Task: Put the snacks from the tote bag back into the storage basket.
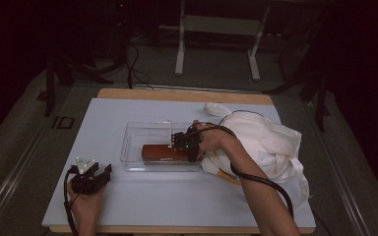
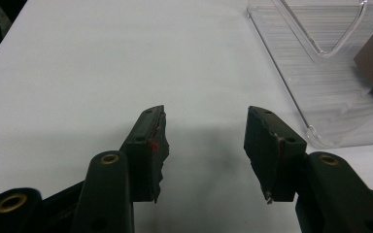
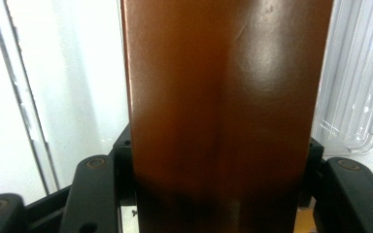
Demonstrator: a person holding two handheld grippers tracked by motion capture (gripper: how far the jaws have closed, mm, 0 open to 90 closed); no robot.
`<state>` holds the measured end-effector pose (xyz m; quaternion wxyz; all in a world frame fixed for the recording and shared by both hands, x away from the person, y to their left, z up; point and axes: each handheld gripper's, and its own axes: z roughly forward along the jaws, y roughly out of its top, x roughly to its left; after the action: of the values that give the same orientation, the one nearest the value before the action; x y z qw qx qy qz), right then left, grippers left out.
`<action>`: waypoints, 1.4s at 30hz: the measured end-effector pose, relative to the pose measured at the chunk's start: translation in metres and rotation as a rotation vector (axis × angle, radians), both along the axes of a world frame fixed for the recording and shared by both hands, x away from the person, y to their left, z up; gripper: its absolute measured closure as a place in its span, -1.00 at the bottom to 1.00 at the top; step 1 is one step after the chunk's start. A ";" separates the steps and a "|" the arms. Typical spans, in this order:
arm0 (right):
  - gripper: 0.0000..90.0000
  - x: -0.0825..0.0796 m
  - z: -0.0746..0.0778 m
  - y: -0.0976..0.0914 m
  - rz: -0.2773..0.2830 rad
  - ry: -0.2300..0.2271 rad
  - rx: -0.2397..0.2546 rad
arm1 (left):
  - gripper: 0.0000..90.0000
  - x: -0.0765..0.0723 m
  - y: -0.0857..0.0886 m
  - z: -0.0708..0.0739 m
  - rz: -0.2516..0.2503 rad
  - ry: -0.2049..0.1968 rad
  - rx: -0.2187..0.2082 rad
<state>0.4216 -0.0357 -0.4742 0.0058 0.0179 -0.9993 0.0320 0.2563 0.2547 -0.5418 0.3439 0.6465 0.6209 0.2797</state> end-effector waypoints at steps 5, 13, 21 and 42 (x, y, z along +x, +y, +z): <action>-0.10 -0.001 0.000 0.000 0.005 -0.012 -0.001 | 0.13 0.000 0.000 0.000 0.000 -0.001 0.000; -0.18 0.000 0.002 -0.001 -0.008 -0.002 -0.007 | 0.13 0.000 0.000 0.000 0.000 0.000 0.000; -0.31 0.000 0.004 -0.003 -0.006 -0.011 -0.005 | 0.13 0.000 0.000 0.000 -0.001 -0.001 0.001; -0.34 0.000 0.016 -0.010 -0.009 -0.018 0.005 | 0.13 0.000 0.000 0.000 -0.001 0.000 0.002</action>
<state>0.4220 -0.0461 -0.4579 -0.0032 0.0131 -0.9995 0.0296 0.2563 0.2545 -0.5418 0.3435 0.6472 0.6201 0.2803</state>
